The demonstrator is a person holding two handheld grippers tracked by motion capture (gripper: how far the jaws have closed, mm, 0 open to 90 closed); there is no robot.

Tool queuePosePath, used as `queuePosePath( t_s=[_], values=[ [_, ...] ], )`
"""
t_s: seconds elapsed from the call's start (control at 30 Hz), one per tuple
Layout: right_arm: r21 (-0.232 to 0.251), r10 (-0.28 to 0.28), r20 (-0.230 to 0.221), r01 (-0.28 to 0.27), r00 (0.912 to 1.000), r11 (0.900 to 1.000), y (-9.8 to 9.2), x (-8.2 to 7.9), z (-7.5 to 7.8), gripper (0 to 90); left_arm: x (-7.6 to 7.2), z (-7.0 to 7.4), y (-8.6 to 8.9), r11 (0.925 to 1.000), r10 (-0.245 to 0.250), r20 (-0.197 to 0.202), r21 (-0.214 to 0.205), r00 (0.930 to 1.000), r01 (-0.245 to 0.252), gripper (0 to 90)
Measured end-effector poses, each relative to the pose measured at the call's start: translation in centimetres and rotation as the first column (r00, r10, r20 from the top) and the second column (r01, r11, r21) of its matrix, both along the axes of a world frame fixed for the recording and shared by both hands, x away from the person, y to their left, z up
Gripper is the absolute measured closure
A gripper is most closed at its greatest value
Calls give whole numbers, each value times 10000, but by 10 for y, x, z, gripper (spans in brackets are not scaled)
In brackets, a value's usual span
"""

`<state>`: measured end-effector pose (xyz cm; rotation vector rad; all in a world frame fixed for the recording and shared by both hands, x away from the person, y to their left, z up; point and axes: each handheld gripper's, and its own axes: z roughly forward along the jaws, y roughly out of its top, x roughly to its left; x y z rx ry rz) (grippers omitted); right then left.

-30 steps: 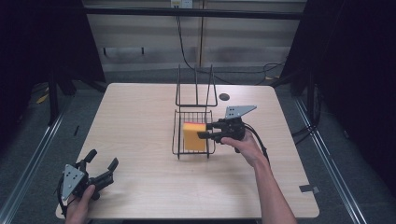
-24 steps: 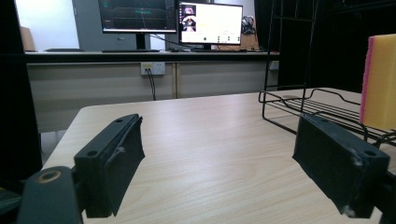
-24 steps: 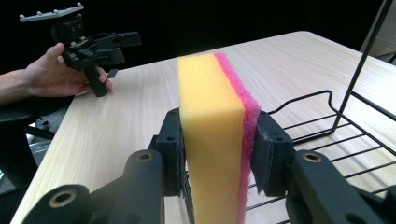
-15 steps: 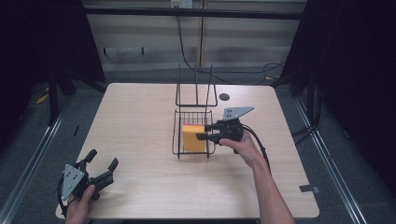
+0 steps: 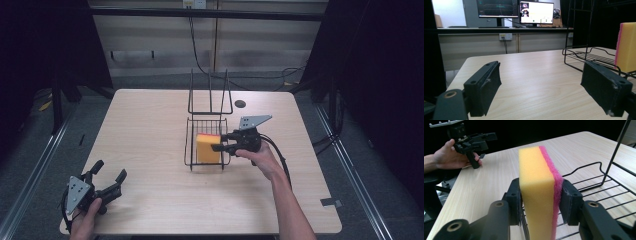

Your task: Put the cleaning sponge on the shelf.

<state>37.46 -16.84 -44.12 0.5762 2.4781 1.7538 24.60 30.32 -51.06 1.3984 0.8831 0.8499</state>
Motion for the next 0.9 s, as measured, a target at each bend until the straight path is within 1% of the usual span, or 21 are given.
queuePosePath(
  t_s=[0.2, 0.3, 0.37, 0.43, 0.53, 0.63, 0.7, 0.73, 0.8, 0.87, 0.9],
  values=[
    [-69, -133, 29, 133, 9999, 9999, 0, 0, 0, 540, 0, 0, 0, 10000, -11, -10, 36, 10000, 11, 156],
    [-162, -300, 9, 300, 9996, 9994, 0, -1, 0, 498, 0, 0, 0, 10000, 2, 2, 0, 10000, -2, 157],
    [-121, -250, -30, 249, 9997, 9996, 0, -1, 1, 486, 0, 0, 0, 10000, -11, -9, 35, 10000, 11, 156],
    [-116, -301, -72, 300, 9995, 9995, 0, -1, 1, 450, 0, 0, 0, 10000, -8, -6, 29, 10000, 9, 156],
    [-100, -318, -84, 318, 9995, 9994, 1, -2, 1, 436, 0, 0, 0, 10000, -7, -8, 31, 10000, 7, 156],
    [-128, -366, -74, 365, 9993, 9993, 2, -2, 1, 384, 0, 0, 0, 10000, -1, -1, 6, 10000, 1, 156],
    [-111, -515, -74, 514, 9986, 9986, 2, -3, 3, 320, 0, 0, 0, 10000, 0, 1, 0, 10000, 0, 156],
    [-111, -515, -74, 514, 9986, 9986, 2, -3, 3, 320, 0, 0, 0, 10000, -2, -3, 5, 10000, 2, 156],
    [10, -518, -86, 518, 9986, 9987, 1, -3, 3, 265, 0, 0, 0, 10000, 24, 4, -17, 10000, -24, 156],
    [-41, -589, -102, 588, 9982, 9983, 1, -3, 3, 250, 0, 0, 0, 10000, -9, 10, -30, 10000, 9, 156],
    [-27, -697, -140, 697, 9975, 9976, 1, -4, 4, 207, 0, 0, 0, 10000, -6, 2, -4, 10000, 6, 156]
  ],
)
